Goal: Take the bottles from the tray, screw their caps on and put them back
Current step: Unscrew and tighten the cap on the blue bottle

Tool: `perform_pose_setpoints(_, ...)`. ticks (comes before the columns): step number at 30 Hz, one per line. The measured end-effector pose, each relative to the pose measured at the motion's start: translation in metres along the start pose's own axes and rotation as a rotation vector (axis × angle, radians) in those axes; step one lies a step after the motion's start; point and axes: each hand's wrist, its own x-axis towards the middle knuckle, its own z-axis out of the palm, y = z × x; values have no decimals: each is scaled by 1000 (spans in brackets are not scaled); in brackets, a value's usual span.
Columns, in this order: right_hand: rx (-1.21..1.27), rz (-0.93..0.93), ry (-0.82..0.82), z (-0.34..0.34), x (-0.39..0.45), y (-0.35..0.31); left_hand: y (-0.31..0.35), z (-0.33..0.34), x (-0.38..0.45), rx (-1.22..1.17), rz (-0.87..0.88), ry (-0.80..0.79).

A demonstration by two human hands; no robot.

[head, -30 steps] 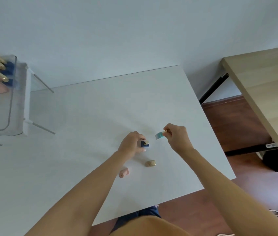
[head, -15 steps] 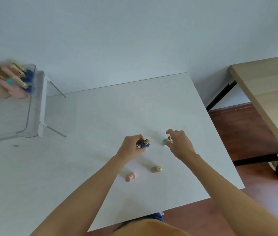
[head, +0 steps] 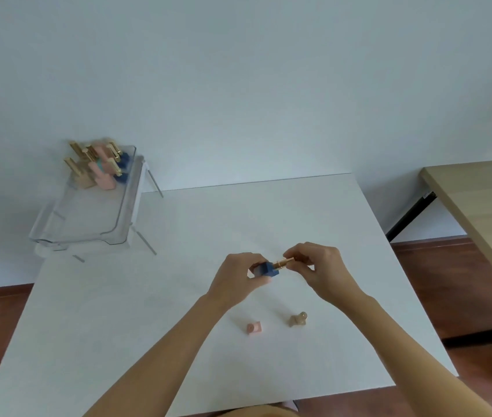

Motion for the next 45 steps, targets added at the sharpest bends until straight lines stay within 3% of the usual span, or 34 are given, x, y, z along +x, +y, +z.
perform_pose_setpoints(10, -62, 277, 20, 7, 13, -14, 14, -26, -13, 1, 51, 63)
perform_pose_setpoints(17, -72, 4, -84, -7, 9, -12, 13, -30, -11, 0, 5, 57)
perform_pose_setpoints(30, -75, 287, -52, 0, 25, -15, 21, -32, -2, 1, 25, 40)
perform_pose_setpoints(37, -12, 72, -89, -12, 16, -10, 20, -32, 1, 4, 12, 41)
perform_pose_setpoints(45, -81, 194, -25, -7, 15, -14, 25, -28, 3, 6, 42, 25)
